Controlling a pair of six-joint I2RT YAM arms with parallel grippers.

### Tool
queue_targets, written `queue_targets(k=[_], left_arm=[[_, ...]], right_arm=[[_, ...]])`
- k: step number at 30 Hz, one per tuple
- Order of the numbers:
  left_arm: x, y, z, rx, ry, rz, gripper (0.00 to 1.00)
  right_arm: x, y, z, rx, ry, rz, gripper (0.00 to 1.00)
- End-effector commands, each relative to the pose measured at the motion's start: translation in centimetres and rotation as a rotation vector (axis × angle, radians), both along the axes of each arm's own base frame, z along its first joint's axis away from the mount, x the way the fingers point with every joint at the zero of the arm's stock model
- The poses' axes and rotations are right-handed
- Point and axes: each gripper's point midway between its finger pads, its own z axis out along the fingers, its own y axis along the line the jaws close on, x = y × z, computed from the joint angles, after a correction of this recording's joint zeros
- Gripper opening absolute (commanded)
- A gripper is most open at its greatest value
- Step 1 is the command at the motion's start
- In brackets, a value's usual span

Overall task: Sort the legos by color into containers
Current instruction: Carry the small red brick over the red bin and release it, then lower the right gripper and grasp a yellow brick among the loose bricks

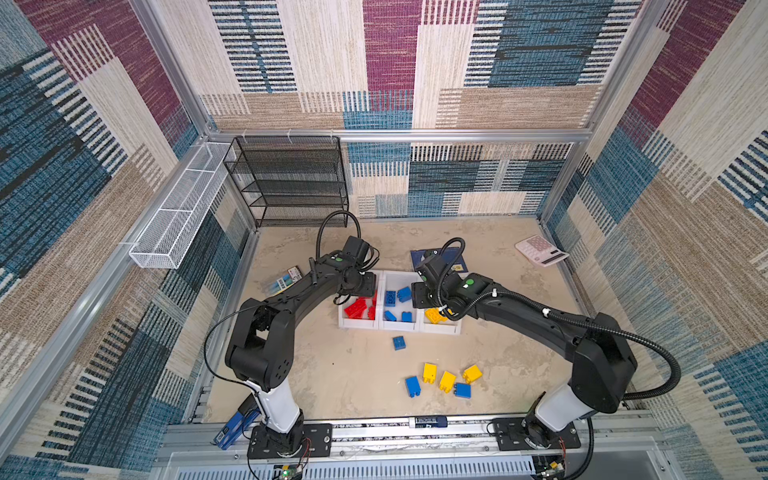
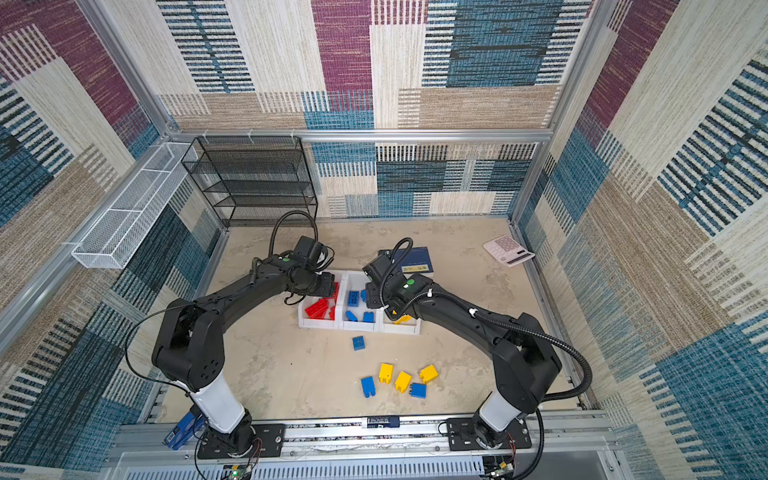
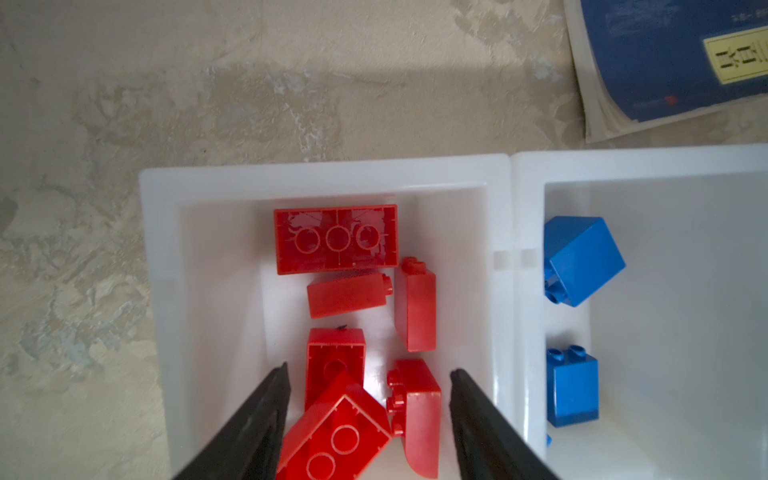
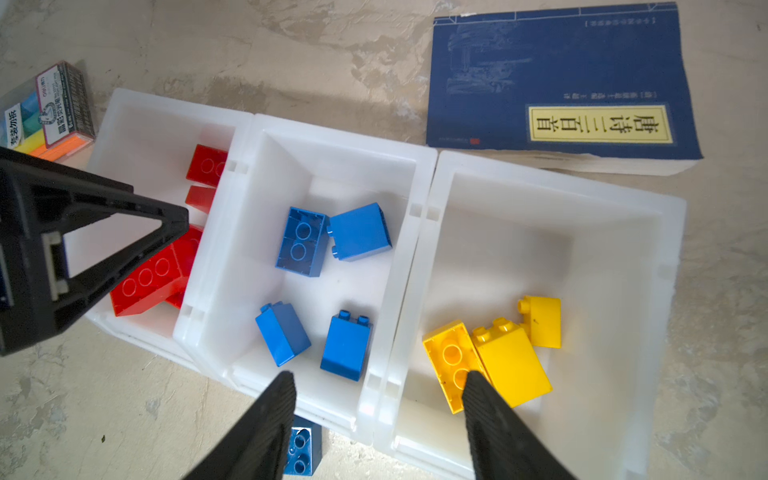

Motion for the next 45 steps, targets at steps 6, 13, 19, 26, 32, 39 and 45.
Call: queue_targets(k=[6,13,19,26,32,39,45], left_arm=[[0.2,0.2,1.2,-0.003,-0.040,-0.009,0.69],[-0.7,0.4,2.4,-0.036,-0.070,0.006,0.70],[-1.6,1.0,3.0,-0.038,-0.091,0.012,0.71],[-2.5,1.6,3.2,-0.043,-0.101,0.025,0.72],[-3.5,2.1,2.7,-0.042,-0.098,0.034,0.72],[-4.3,2.4,2.6,-0.048,-0.098,0.041,0.72],[-5.0,2.7,2.2,-0.050,-0.091,0.041,0.72]], right_arm=[[-0.1,-0.1,0.4,0.008,-0.002,-0.008,0.68],[-1.0,-1.1,0.4,0.013,0.009,-0.030,0.68],[-4.8,-2.7,-1.7,-0.054,0.109,-0.070,0.67],[-11.5,-3.5,-5.0,-0.065,0.231,-0.077,0.68],[-14.1,-2.5,-5.2,0.011,0.262,-0.083,0.67],[-16.6,-1.6,-8.5,-0.031,0.347,-0.093,0.66],[-16.7,-0.4,-9.2,-0.011,0.353,-0.090,0.63]])
